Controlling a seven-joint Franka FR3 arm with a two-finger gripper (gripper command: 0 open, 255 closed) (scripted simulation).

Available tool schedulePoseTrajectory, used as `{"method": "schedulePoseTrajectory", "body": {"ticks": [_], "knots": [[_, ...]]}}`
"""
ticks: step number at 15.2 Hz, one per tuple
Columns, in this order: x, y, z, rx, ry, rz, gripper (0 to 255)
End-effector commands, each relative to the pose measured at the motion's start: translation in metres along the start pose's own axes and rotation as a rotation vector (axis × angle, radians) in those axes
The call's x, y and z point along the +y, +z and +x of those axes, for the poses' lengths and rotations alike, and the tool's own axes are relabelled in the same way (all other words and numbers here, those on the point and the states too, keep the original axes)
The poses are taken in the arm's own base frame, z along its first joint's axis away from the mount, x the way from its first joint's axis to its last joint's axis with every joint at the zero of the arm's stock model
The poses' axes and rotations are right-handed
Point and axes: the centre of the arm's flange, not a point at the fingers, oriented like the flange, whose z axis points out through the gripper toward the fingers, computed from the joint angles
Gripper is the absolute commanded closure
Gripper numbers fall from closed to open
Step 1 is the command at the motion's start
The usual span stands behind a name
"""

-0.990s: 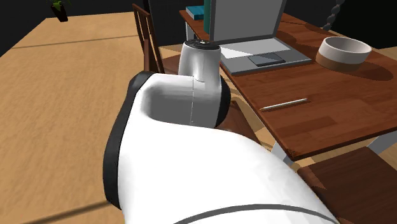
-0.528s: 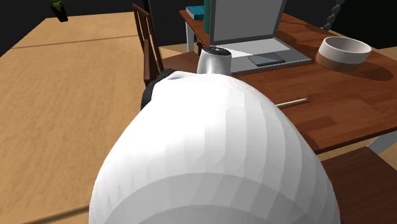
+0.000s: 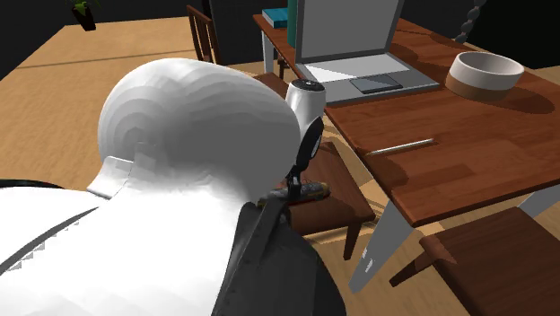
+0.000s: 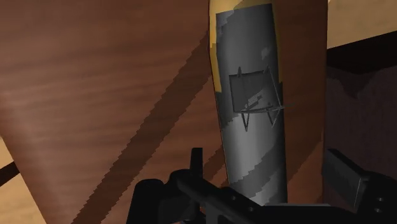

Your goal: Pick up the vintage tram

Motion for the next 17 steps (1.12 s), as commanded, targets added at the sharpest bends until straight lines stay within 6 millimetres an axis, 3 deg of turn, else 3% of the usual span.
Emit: {"method": "schedulePoseTrajectory", "body": {"ticks": [1,3,5,6,14,17], "knots": [[0.002,0.012,-0.001,-0.001,-0.002,-0.001,0],[0.002,0.025,-0.002,-0.001,-0.002,-0.001,0],[0.002,0.025,-0.002,-0.001,-0.002,-0.001,0],[0.004,0.026,-0.002,-0.001,-0.002,-0.001,255],[0.006,0.028,0.001,0.000,-0.001,-0.001,255],[0.002,0.015,-0.002,-0.001,-0.002,-0.001,255]]}}
